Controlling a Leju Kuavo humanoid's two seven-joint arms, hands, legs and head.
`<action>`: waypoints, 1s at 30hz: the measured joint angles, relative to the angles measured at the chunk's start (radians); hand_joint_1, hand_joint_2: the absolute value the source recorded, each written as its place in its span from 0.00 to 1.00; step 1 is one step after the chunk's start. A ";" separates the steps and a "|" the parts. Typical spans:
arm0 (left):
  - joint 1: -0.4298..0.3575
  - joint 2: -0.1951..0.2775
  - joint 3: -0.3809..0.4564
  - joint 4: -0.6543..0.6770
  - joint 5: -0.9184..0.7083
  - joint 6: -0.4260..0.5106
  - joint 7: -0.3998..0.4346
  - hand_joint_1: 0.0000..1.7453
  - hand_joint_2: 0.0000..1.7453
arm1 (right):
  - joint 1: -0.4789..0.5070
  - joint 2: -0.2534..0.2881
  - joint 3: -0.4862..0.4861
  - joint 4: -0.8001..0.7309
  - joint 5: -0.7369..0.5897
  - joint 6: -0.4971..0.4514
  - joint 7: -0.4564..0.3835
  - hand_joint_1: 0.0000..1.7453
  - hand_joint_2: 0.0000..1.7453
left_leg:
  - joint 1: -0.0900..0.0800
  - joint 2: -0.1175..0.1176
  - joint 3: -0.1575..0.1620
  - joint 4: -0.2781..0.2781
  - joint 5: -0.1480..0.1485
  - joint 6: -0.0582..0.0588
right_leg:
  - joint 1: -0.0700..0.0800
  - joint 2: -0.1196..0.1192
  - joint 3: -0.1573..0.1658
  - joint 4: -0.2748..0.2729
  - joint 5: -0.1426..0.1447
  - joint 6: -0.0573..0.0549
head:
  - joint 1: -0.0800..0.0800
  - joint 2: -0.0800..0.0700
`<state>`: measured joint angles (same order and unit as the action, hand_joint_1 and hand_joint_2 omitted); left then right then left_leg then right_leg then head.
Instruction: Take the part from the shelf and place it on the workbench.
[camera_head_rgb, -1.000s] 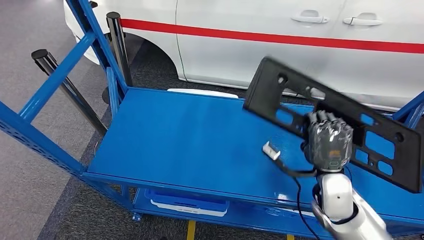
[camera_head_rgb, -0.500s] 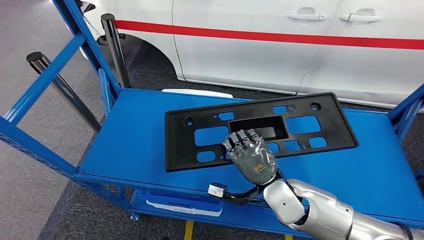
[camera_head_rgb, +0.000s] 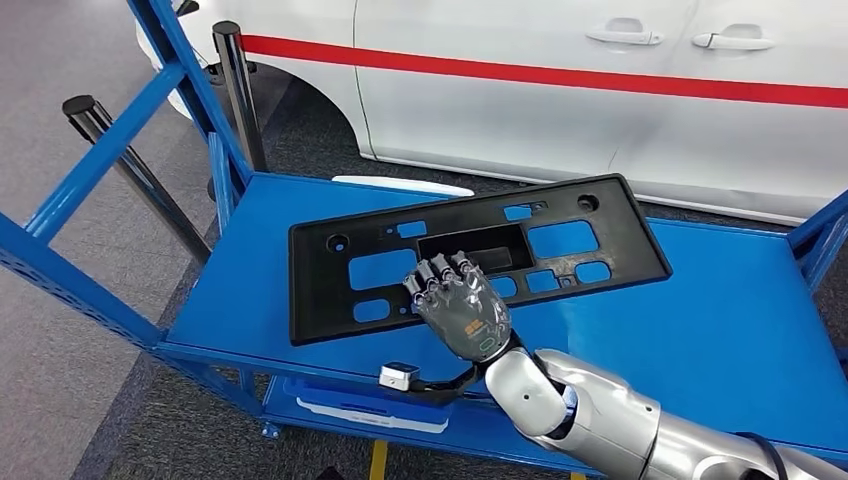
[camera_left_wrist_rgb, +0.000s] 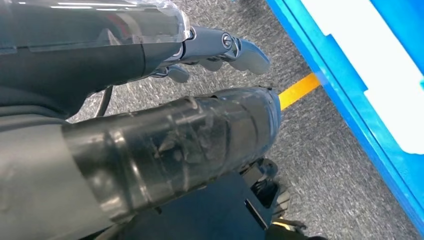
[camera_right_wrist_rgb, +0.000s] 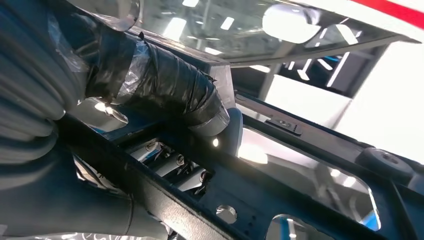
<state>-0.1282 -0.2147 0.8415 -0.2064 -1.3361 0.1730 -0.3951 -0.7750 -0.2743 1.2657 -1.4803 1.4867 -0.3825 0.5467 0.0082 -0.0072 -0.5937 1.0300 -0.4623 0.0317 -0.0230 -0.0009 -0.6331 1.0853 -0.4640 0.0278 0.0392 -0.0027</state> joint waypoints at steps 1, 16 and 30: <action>0.000 0.000 0.000 0.000 0.001 0.000 0.000 0.00 0.00 | 0.003 0.004 0.000 0.001 0.000 -0.009 0.022 1.00 1.00 | -0.002 0.000 -0.002 0.004 -0.002 -0.005 | 0.002 0.001 0.010 -0.024 0.002 -0.003 | 0.000 0.000; 0.004 0.003 0.000 0.000 0.015 -0.003 -0.008 0.00 0.00 | 0.061 0.015 -0.047 -0.059 0.000 -0.073 0.107 1.00 1.00 | -0.007 0.002 -0.013 0.029 -0.001 -0.003 | 0.019 0.006 0.019 -0.036 0.001 -0.044 | 0.000 0.000; 0.010 0.005 0.000 0.000 0.018 0.003 0.004 0.00 1.00 | 0.123 0.024 -0.132 -0.093 0.000 -0.076 0.005 1.00 1.00 | -0.001 0.001 0.003 0.000 0.000 0.005 | -0.002 0.002 -0.001 0.032 -0.024 0.002 | 0.002 0.000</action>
<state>-0.1182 -0.2096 0.8419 -0.2064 -1.3186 0.1759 -0.3915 -0.6523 -0.2507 1.1333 -1.5735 1.4867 -0.4589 0.5519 0.0073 -0.0060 -0.5909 1.0303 -0.4620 0.0371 -0.0249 0.0008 -0.6346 1.1175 -0.4879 0.0295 0.0411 -0.0027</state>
